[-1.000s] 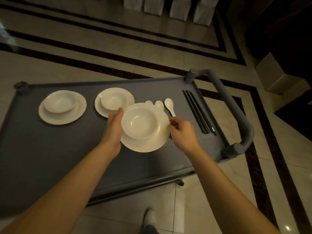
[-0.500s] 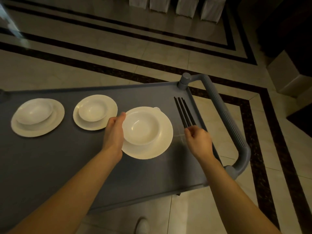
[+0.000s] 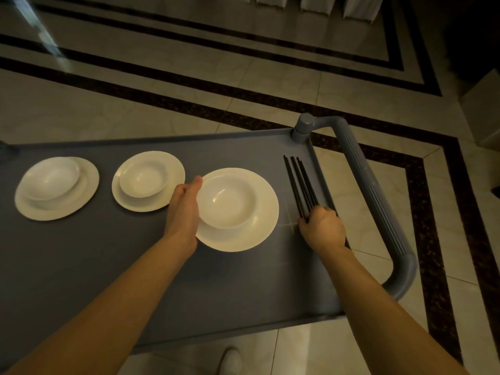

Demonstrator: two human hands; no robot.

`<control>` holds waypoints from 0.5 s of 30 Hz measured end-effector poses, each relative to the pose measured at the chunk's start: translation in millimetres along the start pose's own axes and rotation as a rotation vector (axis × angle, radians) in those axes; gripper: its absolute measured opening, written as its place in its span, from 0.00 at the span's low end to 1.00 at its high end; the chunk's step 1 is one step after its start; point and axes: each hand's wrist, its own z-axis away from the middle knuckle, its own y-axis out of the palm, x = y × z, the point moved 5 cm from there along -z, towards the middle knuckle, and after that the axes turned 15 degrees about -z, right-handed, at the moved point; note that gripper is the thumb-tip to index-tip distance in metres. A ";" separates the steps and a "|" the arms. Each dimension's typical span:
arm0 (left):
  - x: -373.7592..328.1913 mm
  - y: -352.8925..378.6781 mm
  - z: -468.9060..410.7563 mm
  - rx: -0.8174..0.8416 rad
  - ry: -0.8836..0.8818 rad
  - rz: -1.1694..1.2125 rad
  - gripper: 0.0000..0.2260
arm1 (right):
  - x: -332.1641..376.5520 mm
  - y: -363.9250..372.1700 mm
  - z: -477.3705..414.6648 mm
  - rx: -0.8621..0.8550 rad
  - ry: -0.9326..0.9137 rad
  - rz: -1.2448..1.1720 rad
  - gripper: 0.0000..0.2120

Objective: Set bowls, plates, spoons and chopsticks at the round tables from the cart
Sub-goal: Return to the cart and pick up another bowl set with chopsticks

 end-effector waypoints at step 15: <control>-6.6 -18.5 3.5 -0.014 0.001 0.080 0.11 | -2.4 17.2 3.6 0.241 0.422 -0.785 0.12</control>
